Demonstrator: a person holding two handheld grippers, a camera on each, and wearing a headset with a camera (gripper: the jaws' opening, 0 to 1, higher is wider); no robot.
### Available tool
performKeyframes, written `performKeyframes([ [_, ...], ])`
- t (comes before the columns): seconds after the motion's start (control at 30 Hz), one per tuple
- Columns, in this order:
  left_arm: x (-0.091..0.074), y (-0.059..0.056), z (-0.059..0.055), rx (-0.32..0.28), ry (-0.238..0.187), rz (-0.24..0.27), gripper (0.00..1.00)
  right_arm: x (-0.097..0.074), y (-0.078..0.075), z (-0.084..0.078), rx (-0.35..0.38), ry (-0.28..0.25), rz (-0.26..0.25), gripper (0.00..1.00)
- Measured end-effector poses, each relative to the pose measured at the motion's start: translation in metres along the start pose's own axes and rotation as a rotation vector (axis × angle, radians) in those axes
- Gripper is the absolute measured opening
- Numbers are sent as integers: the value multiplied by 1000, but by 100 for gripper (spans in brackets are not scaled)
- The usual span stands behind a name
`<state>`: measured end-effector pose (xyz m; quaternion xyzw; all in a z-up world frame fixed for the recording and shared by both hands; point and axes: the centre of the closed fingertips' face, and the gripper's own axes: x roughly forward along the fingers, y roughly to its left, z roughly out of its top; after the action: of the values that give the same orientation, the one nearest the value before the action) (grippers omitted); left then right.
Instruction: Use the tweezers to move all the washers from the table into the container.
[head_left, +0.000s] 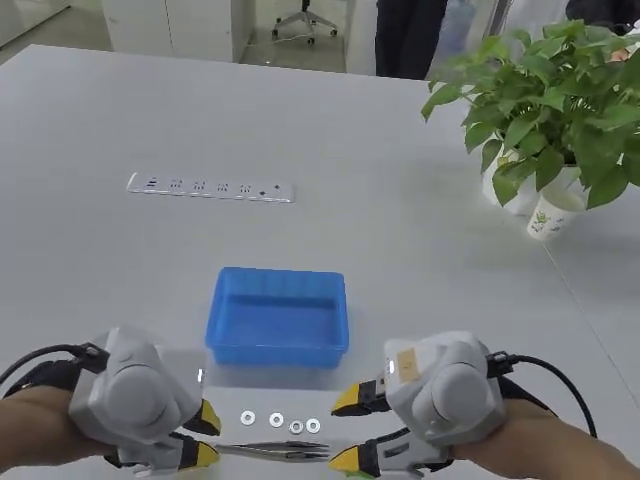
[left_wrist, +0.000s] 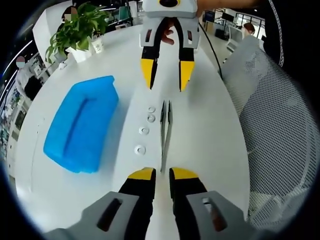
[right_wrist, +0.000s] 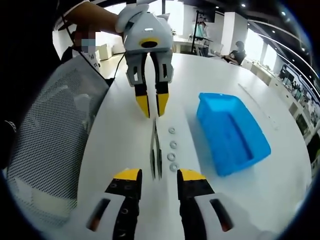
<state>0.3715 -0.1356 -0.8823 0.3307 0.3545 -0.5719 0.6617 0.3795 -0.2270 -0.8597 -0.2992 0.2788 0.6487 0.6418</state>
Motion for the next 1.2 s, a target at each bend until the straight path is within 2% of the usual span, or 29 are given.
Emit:
performKeyframes([
  [0.43,10,-2,-1,33,17,-23,9,12,2,2,-3,12,20,28],
  [0.6,10,1,0,45,14,-13,6,17,3,3,-2,15,27,27],
  [1.0,9,0,0,61,18,-9,5,25,5,6,-11,15,36,25],
  [1.2,4,-2,6,55,5,-7,5,30,6,7,-19,18,39,24],
])
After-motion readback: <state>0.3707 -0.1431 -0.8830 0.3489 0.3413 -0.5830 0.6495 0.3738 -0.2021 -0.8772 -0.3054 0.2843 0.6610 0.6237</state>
